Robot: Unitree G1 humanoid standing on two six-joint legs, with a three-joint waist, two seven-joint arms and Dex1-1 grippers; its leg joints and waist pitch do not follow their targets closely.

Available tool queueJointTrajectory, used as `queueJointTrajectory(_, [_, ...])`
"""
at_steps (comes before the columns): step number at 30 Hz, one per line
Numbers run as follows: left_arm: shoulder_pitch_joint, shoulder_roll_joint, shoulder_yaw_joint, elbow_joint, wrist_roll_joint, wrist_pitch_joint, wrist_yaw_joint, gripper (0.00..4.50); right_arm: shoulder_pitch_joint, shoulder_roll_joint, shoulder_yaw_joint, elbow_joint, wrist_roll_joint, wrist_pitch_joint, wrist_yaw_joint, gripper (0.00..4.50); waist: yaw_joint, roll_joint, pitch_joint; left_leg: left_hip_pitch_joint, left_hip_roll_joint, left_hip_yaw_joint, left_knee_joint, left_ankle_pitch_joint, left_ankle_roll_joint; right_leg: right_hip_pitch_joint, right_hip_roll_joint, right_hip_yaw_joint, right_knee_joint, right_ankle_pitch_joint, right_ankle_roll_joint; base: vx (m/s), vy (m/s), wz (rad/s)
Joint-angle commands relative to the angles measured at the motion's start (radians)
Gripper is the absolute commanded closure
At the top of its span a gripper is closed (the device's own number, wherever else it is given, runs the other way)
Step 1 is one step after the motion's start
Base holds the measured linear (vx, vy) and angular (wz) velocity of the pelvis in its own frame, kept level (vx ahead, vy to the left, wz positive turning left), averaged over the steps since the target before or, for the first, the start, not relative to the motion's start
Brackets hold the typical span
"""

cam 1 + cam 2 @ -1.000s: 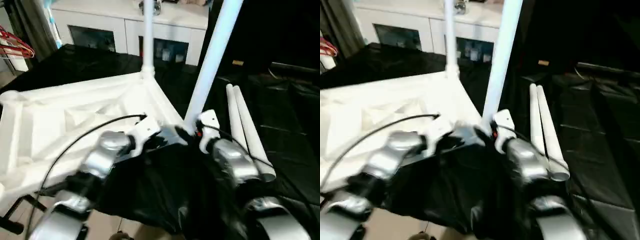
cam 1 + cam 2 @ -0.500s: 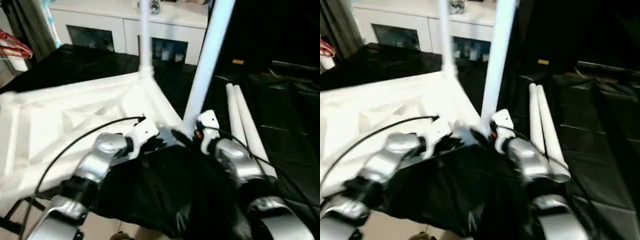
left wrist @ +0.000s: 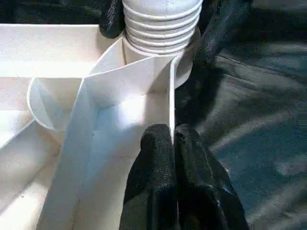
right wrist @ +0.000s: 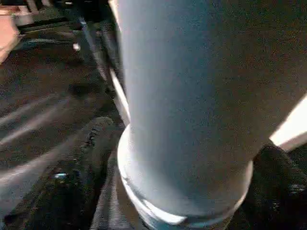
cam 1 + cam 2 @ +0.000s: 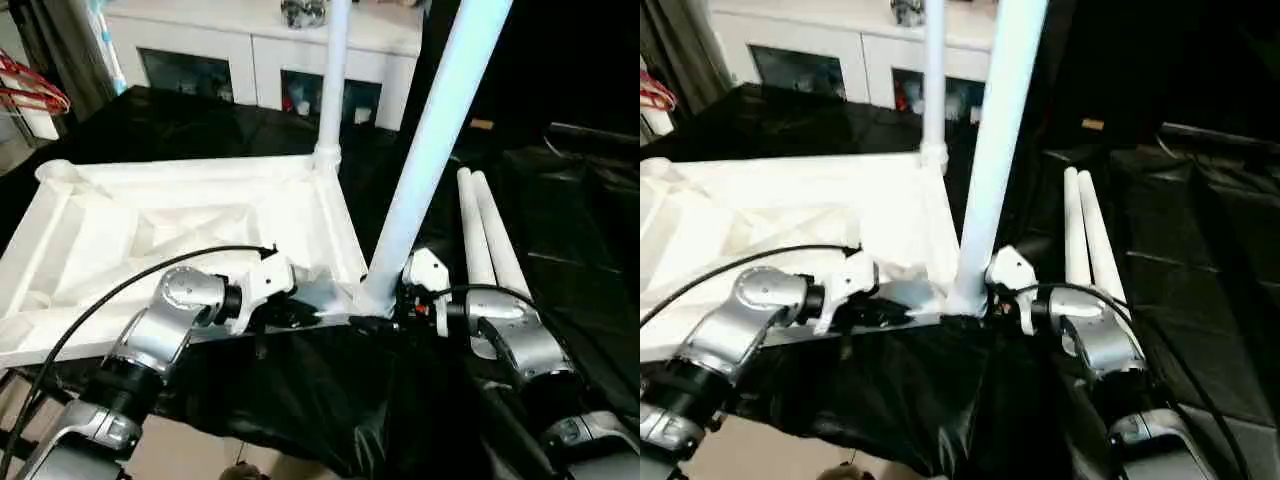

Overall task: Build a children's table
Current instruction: Rotate leg to tighten

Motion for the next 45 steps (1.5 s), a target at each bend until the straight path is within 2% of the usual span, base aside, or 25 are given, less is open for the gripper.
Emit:
queueJointTrajectory(1, [0.007, -0.001, -0.025, -0.024, -0.019, 0.007, -0.026, 4.5, 0.012, 0.006, 0.041, -0.049, 0.018, 0.022, 0.06, 1.11, 0.003, -0.004, -0.059, 0.008, 0.045, -0.009, -0.058, -0.179, 0.064, 0.049, -0.074, 0.048, -0.066, -0.141, -0.207, 0.0, 0.0, 0.0])
queueJointTrajectory(5, [0.009, 0.004, -0.023, -0.03, -0.024, 0.014, -0.037, 4.5, 0.021, 0.006, 0.048, -0.067, 0.02, 0.032, 0.073, 1.54, 0.003, -0.006, -0.06, 0.007, 0.044, -0.008, -0.056, -0.16, 0.071, 0.049, -0.074, 0.048, -0.062, -0.101, -0.22, 0.0, 0.0, 0.0])
queueJointTrajectory(10, [0.011, -0.009, -0.017, -0.029, -0.029, 0.02, -0.022, 4.5, 0.03, 0.017, 0.046, -0.07, 0.025, 0.049, 0.074, 1.73, 0.004, -0.006, -0.058, 0.008, 0.044, -0.009, -0.057, -0.175, 0.063, 0.05, -0.076, 0.048, -0.067, -0.142, -0.212, 0.0, 0.0, 0.0])
queueJointTrajectory(14, [-0.007, -0.055, -0.013, 0.005, 0.0, 0.016, 0.073, 4.5, 0.031, 0.067, 0.011, -0.027, 0.021, 0.071, -0.038, 1.76, 0.003, -0.007, -0.056, 0.008, 0.044, -0.009, -0.059, -0.178, 0.058, 0.049, -0.076, 0.049, -0.069, -0.155, -0.206, 0.0, 0.0, 0.0])
queueJointTrajectory(15, [-0.018, -0.073, -0.009, 0.025, 0.014, 0.017, 0.114, 4.5, 0.021, 0.087, -0.003, 0.0, 0.007, 0.071, -0.102, 1.76, 0.001, -0.008, -0.055, 0.009, 0.043, -0.01, -0.06, -0.193, 0.049, 0.047, -0.078, 0.049, -0.072, -0.182, -0.201, 0.0, 0.0, 0.0])
queueJointTrajectory(16, [-0.027, -0.084, -0.007, 0.04, 0.024, 0.018, 0.143, 4.5, 0.013, 0.101, -0.012, 0.021, -0.004, 0.063, -0.15, 1.76, 0.0, -0.008, -0.054, 0.014, 0.041, -0.011, -0.063, -0.225, 0.032, 0.046, -0.081, 0.049, -0.081, -0.251, -0.184, 0.0, 0.0, 0.0])
queueJointTrajectory(17, [-0.031, -0.091, -0.006, 0.048, 0.03, 0.019, 0.159, 4.5, 0.009, 0.109, -0.018, 0.032, -0.009, 0.06, -0.175, 1.77, -0.002, -0.007, -0.051, 0.014, 0.042, -0.012, -0.066, -0.236, 0.026, 0.043, -0.081, 0.05, -0.083, -0.275, -0.178, 0.0, 0.0, 0.0])
queueJointTrajectory(18, [-0.042, -0.104, -0.002, 0.066, 0.042, 0.016, 0.195, 4.5, -0.001, 0.125, -0.029, 0.056, -0.021, 0.052, -0.23, 1.77, -0.004, -0.008, -0.048, 0.017, 0.041, -0.014, -0.07, -0.27, 0.011, 0.042, -0.081, 0.049, -0.09, -0.338, -0.16, 0.0, 0.0, 0.0])
queueJointTrajectory(19, [-0.073, -0.155, 0.016, 0.112, 0.056, 0.026, 0.293, 4.5, -0.03, 0.173, -0.059, 0.119, -0.039, 0.052, -0.376, 1.77, -0.009, -0.006, -0.046, 0.018, 0.041, -0.017, -0.073, -0.293, -0.005, 0.041, -0.083, 0.049, -0.095, -0.387, -0.147, 0.0, 0.0, 0.0])
queueJointTrajectory(20, [-0.073, -0.155, 0.016, 0.112, 0.056, 0.026, 0.293, 4.5, -0.03, 0.173, -0.059, 0.119, -0.039, 0.052, -0.376, 1.78, -0.009, -0.006, -0.046, 0.018, 0.041, -0.017, -0.073, -0.293, -0.005, 0.041, -0.083, 0.049, -0.095, -0.387, -0.147, 0.0, 0.0, 0.0])
queueJointTrajectory(21, [-0.088, -0.183, 0.024, 0.132, 0.061, 0.035, 0.344, 4.5, -0.045, 0.199, -0.076, 0.151, -0.043, 0.055, -0.452, 1.78, -0.013, -0.008, -0.045, 0.024, 0.039, -0.019, -0.074, -0.327, -0.02, 0.039, -0.086, 0.049, -0.103, -0.458, -0.123, 0.0, 0.0, 0.0])
queueJointTrajectory(22, [-0.098, -0.201, 0.029, 0.143, 0.065, 0.041, 0.377, 4.5, -0.055, 0.216, -0.087, 0.17, -0.045, 0.057, -0.501, 1.78, -0.012, -0.008, -0.046, 0.024, 0.04, -0.022, -0.075, -0.33, -0.021, 0.041, -0.088, 0.048, -0.105, -0.476, -0.112, 0.0, 0.0, 0.0])
queueJointTrajectory(25, [-0.119, -0.243, 0.035, 0.165, 0.072, 0.05, 0.44, 4.5, -0.082, 0.262, -0.113, 0.214, -0.045, 0.076, -0.62, 1.78, -0.009, -0.007, -0.048, 0.029, 0.04, -0.02, -0.074, -0.324, -0.012, 0.034, -0.087, 0.051, -0.108, -0.457, -0.109, 0.0, 0.0, 0.0])
queueJointTrajectory(26, [-0.135, -0.283, 0.037, 0.185, 0.087, 0.05, 0.499, 4.5, -0.108, 0.306, -0.133, 0.253, -0.055, 0.087, -0.727, 1.78, -0.012, -0.005, -0.049, 0.024, 0.04, -0.02, -0.076, -0.314, -0.014, 0.035, -0.085, 0.052, -0.104, -0.432, -0.116, 0.0, 0.0, 0.0])
queueJointTrajectory(28, [-0.138, -0.291, 0.037, 0.189, 0.091, 0.05, 0.511, 4.5, -0.113, 0.314, -0.137, 0.26, -0.059, 0.088, -0.746, 1.78, -0.011, -0.005, -0.05, 0.026, 0.04, -0.02, -0.076, -0.318, -0.02, 0.036, -0.085, 0.051, -0.103, -0.406, -0.12, 0.0, 0.0, 0.0])
queueJointTrajectory(29, [-0.136, -0.3, 0.029, 0.184, 0.093, 0.045, 0.507, 4.5, -0.116, 0.327, -0.129, 0.264, -0.068, 0.058, -0.748, 1.78, -0.009, -0.005, -0.051, 0.025, 0.041, -0.02, -0.076, -0.315, -0.018, 0.037, -0.086, 0.051, -0.101, -0.393, -0.121, 0.0, 0.0, 0.0])
queueJointTrajectory(30, [-0.131, -0.303, 0.019, 0.175, 0.096, 0.036, 0.496, 4.5, -0.116, 0.338, -0.13, 0.263, -0.061, 0.037, -0.727, 1.22, -0.01, -0.005, -0.051, 0.023, 0.041, -0.02, -0.076, -0.313, -0.015, 0.037, -0.085, 0.052, -0.1, -0.382, -0.121, 0.0, 0.0, 0.0])
queueJointTrajectory(31, [-0.129, -0.303, 0.016, 0.172, 0.097, 0.033, 0.492, 4.5, -0.116, 0.34, -0.131, 0.262, -0.057, 0.035, -0.72, 1.22, -0.008, -0.005, -0.053, 0.02, 0.041, -0.018, -0.075, -0.291, -0.005, 0.04, -0.084, 0.053, -0.095, -0.331, -0.129, 0.0, 0.0, 0.0])
queueJointTrajectory(35, [-0.117, -0.293, 0.01, 0.167, 0.095, 0.01, 0.456, 4.5, -0.131, 0.342, -0.153, 0.27, -0.034, 0.026, -0.681, 0.72, -0.006, -0.005, -0.055, 0.017, 0.04, -0.015, -0.072, -0.247, 0.012, 0.044, -0.082, 0.053, -0.085, -0.245, -0.153, 0.0, 0.0, 0.0])
queueJointTrajectory(41, [-0.094, -0.248, -0.001, 0.141, 0.086, -0.008, 0.374, 4.5, -0.142, 0.289, -0.133, 0.272, -0.043, -0.012, -0.584, 0.51, -0.007, -0.004, -0.055, 0.013, 0.041, -0.015, -0.072, -0.239, 0.023, 0.049, -0.083, 0.051, -0.085, -0.244, -0.159, 0.0, 0.0, 0.0])
queueJointTrajectory(45, [-0.071, -0.191, -0.01, 0.114, 0.065, -0.027, 0.266, 4.5, -0.107, 0.216, -0.097, 0.202, -0.016, -0.019, -0.354, 0.51, -0.004, -0.002, -0.058, 0.01, 0.042, -0.014, -0.068, -0.218, 0.042, 0.051, -0.081, 0.051, -0.08, -0.206, -0.167, 0.0, 0.0, 0.0])
